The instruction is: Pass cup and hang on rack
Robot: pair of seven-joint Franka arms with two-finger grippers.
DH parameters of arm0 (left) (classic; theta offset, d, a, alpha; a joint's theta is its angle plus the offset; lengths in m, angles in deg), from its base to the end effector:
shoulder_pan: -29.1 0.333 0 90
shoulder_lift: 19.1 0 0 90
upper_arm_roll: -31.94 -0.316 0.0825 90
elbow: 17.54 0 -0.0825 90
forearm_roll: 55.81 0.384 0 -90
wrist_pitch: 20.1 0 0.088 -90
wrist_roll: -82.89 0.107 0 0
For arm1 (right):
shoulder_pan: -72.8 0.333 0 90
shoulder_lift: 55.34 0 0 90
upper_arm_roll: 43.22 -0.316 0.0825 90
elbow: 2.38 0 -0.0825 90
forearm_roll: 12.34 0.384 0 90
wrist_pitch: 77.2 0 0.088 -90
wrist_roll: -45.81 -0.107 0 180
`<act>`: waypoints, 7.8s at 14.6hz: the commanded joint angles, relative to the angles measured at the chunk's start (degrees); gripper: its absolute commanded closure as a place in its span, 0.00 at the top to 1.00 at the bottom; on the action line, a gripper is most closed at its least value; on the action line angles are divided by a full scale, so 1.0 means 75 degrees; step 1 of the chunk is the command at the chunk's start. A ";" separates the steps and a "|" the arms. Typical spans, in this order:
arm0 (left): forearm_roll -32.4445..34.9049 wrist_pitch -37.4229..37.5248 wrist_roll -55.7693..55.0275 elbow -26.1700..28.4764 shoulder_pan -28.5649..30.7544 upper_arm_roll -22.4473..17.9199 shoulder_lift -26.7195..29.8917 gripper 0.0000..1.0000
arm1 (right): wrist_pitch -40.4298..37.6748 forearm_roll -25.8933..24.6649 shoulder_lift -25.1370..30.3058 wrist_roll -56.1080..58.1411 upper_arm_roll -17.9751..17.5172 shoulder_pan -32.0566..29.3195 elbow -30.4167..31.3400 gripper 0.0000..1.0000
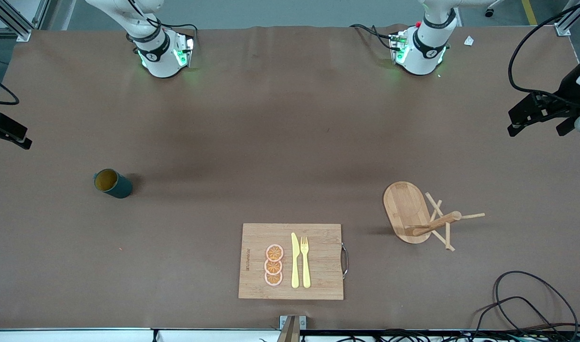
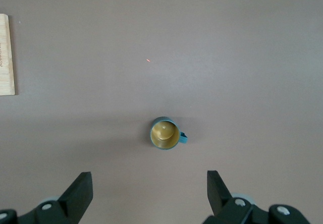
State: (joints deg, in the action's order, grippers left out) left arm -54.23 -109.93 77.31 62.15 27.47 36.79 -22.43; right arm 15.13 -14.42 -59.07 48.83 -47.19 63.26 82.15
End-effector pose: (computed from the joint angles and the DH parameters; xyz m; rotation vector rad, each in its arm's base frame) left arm 0.5687 -0.0598 0.6766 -3.1258 0.0212 -0.1890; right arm 0.5763 -0.0614 0.6367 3.1019 -0.0692 0.1065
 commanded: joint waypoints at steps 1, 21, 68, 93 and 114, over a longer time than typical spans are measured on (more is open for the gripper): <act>-0.0454 0.0001 0.0134 -0.0020 0.0043 -0.0071 0.0069 1.00 | -0.0192 -0.0074 -0.0019 0.0102 -0.0056 -0.0110 -0.0056 1.00; -0.0410 0.0036 0.0087 -0.0009 0.0031 -0.0131 0.0081 1.00 | -0.0066 -0.0003 -0.0370 0.0125 -0.0056 -0.0368 0.0807 1.00; -0.0422 0.0036 0.0040 -0.0009 0.0020 -0.0131 0.0081 1.00 | 0.6955 0.0688 -0.1401 -0.0730 -0.0068 -0.0193 0.6049 0.81; -0.0434 0.0059 0.0064 0.0003 0.0043 -0.0142 0.0081 1.00 | 0.6394 0.0688 -0.1296 -0.0683 -0.0080 -0.0123 0.6014 0.00; -0.0434 0.0048 0.0029 0.0003 0.0172 -0.0142 0.0045 1.00 | 0.4176 0.0548 -0.0463 -0.6578 -0.0115 0.6332 0.4011 0.00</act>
State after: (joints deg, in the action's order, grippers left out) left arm -56.50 -109.89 77.29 62.16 28.03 35.83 -22.43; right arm 45.87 -9.46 -61.62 0.38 -48.92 106.78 113.94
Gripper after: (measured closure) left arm 0.000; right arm 0.952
